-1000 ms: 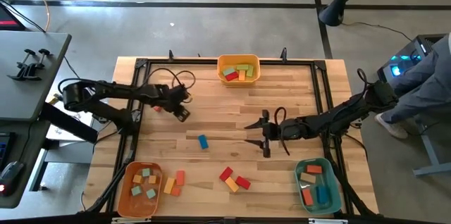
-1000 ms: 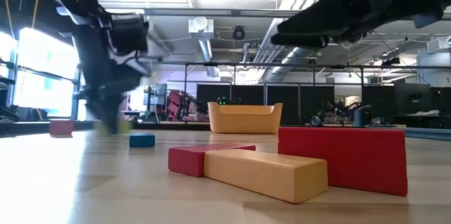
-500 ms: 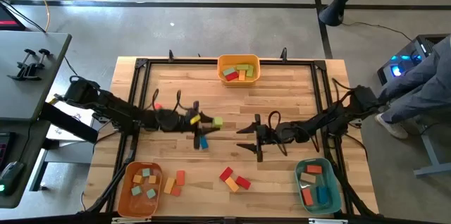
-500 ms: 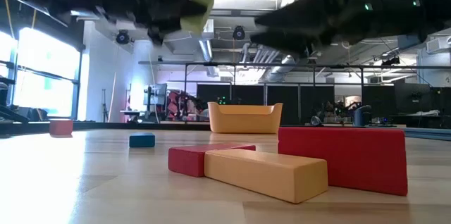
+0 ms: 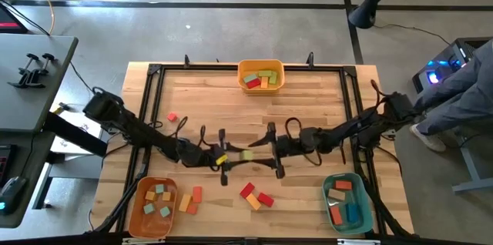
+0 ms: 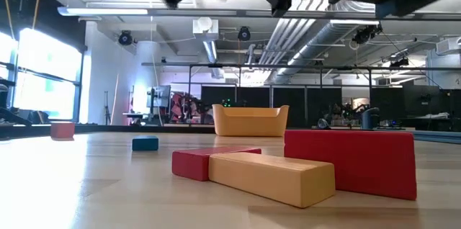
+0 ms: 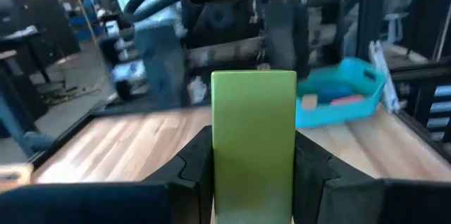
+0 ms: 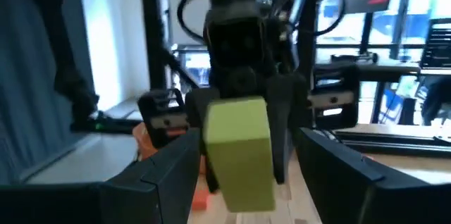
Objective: Sort blocks by size
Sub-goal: Put the large green rectangle block into the green bin
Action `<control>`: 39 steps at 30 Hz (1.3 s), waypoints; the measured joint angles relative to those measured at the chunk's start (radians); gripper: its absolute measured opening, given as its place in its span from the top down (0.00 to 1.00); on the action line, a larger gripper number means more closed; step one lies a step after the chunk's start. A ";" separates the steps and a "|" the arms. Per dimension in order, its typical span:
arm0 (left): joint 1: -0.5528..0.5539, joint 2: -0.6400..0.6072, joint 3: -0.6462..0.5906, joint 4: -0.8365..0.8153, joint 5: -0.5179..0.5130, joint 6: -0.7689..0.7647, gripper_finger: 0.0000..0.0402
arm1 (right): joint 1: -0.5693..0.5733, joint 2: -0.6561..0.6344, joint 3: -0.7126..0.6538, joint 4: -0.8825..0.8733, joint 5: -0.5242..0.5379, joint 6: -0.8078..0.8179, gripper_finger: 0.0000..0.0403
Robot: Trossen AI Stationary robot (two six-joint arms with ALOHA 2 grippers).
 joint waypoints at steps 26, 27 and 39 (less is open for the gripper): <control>-0.004 0.087 0.094 -0.081 -0.089 -0.039 0.51 | 0.212 -0.316 0.110 -0.798 0.349 -0.053 0.68; -0.003 0.087 0.094 -0.081 -0.092 -0.039 0.50 | 0.237 -0.350 0.110 -0.877 0.367 -0.008 0.68; -0.003 0.087 0.094 -0.087 -0.091 -0.043 0.50 | 0.574 -0.436 0.107 -1.740 0.009 1.078 0.68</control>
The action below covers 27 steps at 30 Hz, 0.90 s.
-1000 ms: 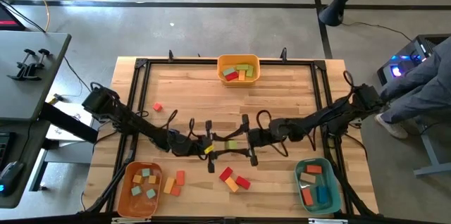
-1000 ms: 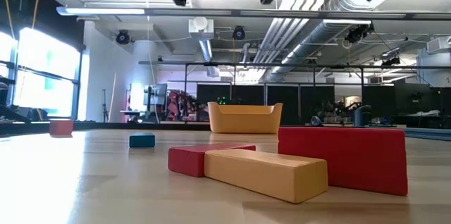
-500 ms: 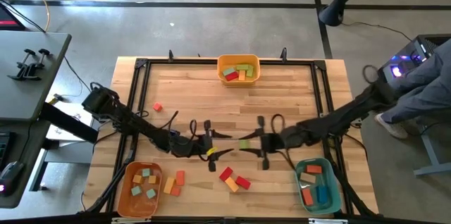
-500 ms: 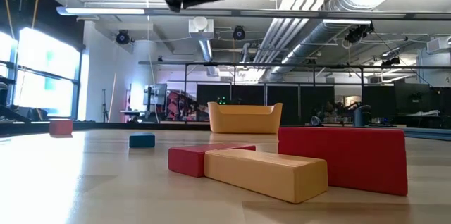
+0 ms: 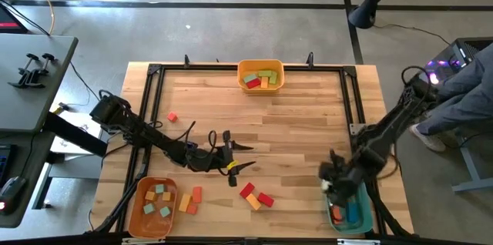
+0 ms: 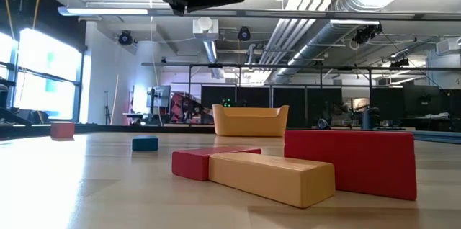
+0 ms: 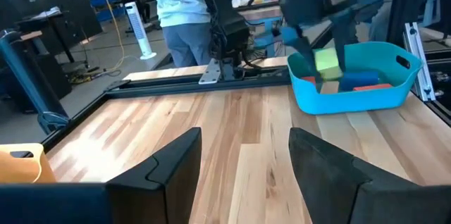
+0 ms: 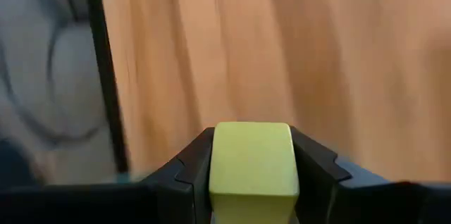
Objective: Sort blocks by size
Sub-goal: Put the large green rectangle block into the green bin
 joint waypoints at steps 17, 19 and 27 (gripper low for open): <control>0.000 0.000 0.000 -0.002 0.000 0.002 0.50 | 0.192 0.139 -0.002 0.064 -0.071 0.255 0.68; 0.000 0.000 0.000 -0.001 0.000 0.003 0.50 | 0.182 0.171 -0.002 0.069 -0.076 0.205 0.68; 0.000 0.000 -0.001 -0.001 0.000 0.011 0.50 | 0.113 0.278 0.000 0.071 -0.207 0.084 0.68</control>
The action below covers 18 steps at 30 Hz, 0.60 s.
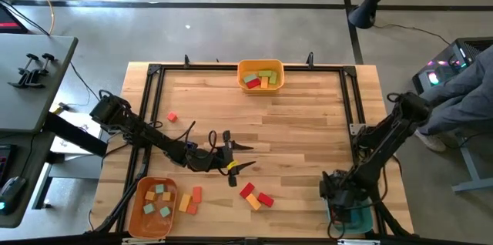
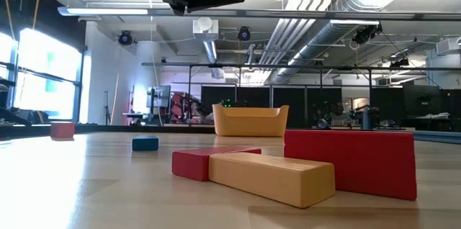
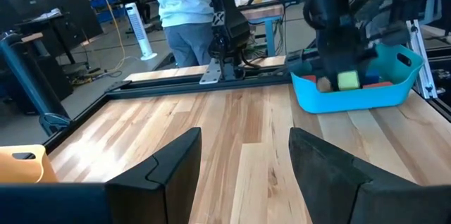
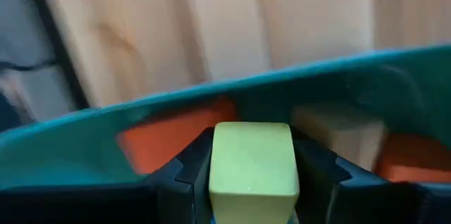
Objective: Sort blocks by size
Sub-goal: Put the large green rectangle block into the green bin, then put the large red rectangle block into the green bin
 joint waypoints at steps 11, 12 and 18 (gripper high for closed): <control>0.000 0.000 0.000 0.000 0.000 0.000 0.50 | -0.060 0.007 0.006 -0.054 -0.033 -0.043 0.41; 0.000 0.000 0.000 0.000 0.000 0.000 0.50 | -0.066 0.001 0.013 -0.085 -0.023 -0.028 0.41; 0.000 0.000 0.000 0.002 0.000 -0.007 0.50 | -0.055 -0.018 0.105 -0.299 0.063 -0.026 0.41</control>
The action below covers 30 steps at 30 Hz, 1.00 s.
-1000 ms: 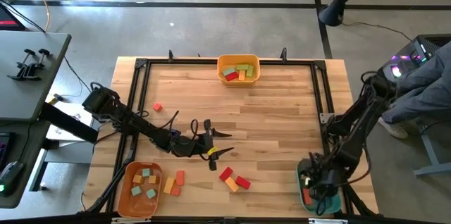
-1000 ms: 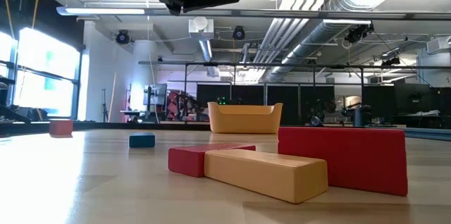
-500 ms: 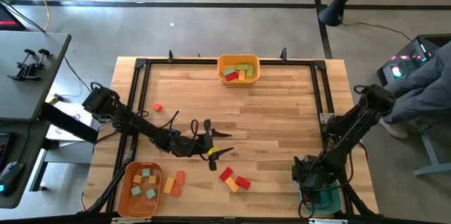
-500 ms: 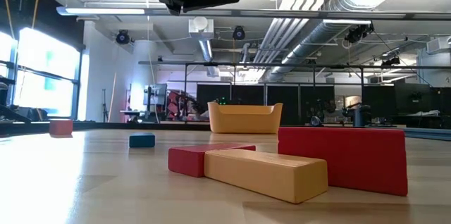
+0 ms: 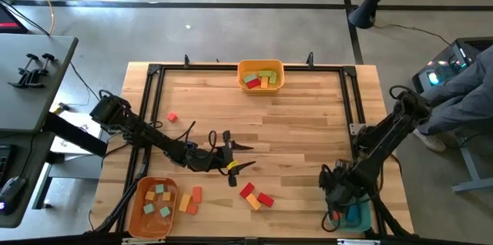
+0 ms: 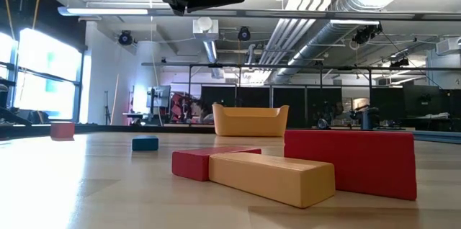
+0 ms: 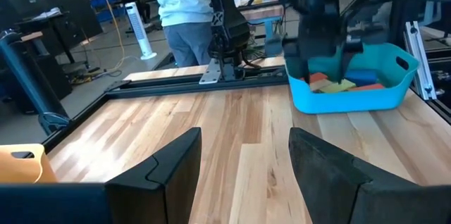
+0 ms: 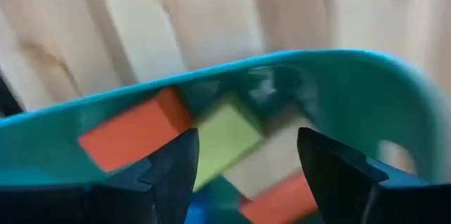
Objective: Sort blocks by size
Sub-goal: Put the large red rectangle block into the green bin
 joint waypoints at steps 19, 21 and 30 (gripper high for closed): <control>0.006 0.000 0.000 0.038 0.000 -0.013 0.50 | -0.047 -0.037 -0.046 0.648 0.450 -0.604 0.43; 0.006 0.000 0.000 0.037 0.000 -0.013 0.50 | -0.124 -0.036 -0.132 0.849 0.396 -0.715 0.43; -0.045 -0.011 0.016 0.034 0.000 0.018 0.50 | -0.361 -0.036 -0.308 1.266 0.349 -0.863 0.43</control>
